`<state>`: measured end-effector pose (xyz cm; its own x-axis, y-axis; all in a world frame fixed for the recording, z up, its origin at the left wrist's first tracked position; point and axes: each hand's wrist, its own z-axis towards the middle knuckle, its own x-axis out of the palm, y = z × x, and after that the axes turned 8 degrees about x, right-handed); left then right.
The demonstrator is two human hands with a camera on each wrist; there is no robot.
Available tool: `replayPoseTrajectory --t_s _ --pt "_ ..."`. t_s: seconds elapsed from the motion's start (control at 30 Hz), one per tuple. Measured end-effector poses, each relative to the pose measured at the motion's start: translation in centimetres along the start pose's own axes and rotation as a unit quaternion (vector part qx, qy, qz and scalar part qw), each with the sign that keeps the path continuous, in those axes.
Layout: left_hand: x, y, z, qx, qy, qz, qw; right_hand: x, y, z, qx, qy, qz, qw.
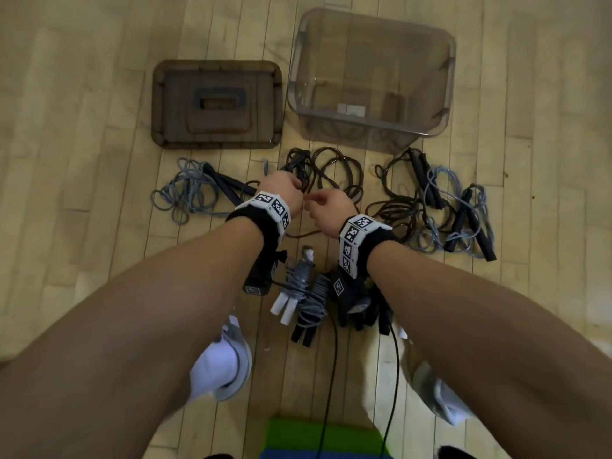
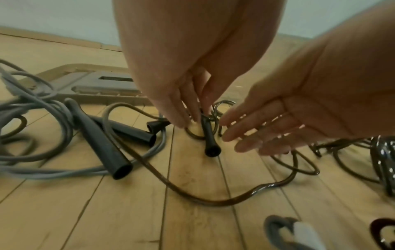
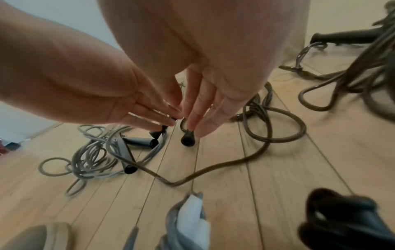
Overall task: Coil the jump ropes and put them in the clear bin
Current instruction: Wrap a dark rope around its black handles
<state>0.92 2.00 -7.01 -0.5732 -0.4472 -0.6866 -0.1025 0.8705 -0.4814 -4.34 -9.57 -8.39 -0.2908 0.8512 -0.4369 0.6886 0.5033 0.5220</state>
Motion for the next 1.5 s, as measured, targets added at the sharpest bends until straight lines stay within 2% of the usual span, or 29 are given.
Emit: replayPoseTrajectory --t_s 0.17,0.27,0.4,0.53,0.6,0.67,0.73,0.83,0.93,1.0,1.1,1.37,1.5 --pt "0.5 2.2 1.8 0.008 -0.106 0.031 0.994 0.6 1.3 2.1 -0.013 -0.015 -0.012 1.0" --pt "0.4 2.9 2.9 0.001 -0.136 0.022 0.99 0.8 1.6 2.9 -0.013 -0.011 -0.022 1.0" --pt "0.1 2.9 4.2 -0.036 -0.119 0.017 0.992 1.0 2.0 3.6 0.008 -0.008 -0.011 1.0" --pt "0.4 3.3 4.7 -0.064 -0.083 -0.097 0.99 1.1 2.4 3.9 0.047 -0.032 0.027 0.998" --pt "0.6 3.3 4.6 -0.076 -0.08 -0.136 0.984 1.2 2.4 4.0 0.057 -0.021 0.042 0.997" --pt "0.6 3.0 4.4 -0.09 -0.044 -0.166 0.981 1.1 2.3 3.6 0.06 -0.006 0.042 0.997" --pt "0.5 2.6 3.9 -0.102 -0.014 -0.203 0.974 0.8 2.0 3.2 0.061 0.001 0.049 0.997" --pt "0.5 2.4 3.0 -0.107 -0.008 -0.292 0.95 0.0 2.0 2.2 0.065 -0.003 0.049 0.997" --pt "0.5 0.7 1.5 -0.091 0.003 -0.356 0.93 -1.1 2.3 0.5 0.081 0.008 0.088 0.993" --pt "0.0 -0.8 0.3 -0.064 -0.003 -0.344 0.937 -2.1 2.7 -0.9 0.091 0.022 0.157 0.983" --pt "-0.9 -3.0 -1.4 -0.011 -0.02 -0.331 0.943 -4.3 2.9 -3.1 0.1 0.006 0.243 0.965" --pt "-4.1 -8.6 -6.7 0.092 -0.065 -0.251 0.961 -9.7 3.8 -10.0 0.06 0.009 0.337 0.939" --pt "-5.5 -11.8 -10.1 0.086 -0.021 -0.313 0.946 -12.1 4.2 -12.9 0.044 -0.02 0.353 0.934"
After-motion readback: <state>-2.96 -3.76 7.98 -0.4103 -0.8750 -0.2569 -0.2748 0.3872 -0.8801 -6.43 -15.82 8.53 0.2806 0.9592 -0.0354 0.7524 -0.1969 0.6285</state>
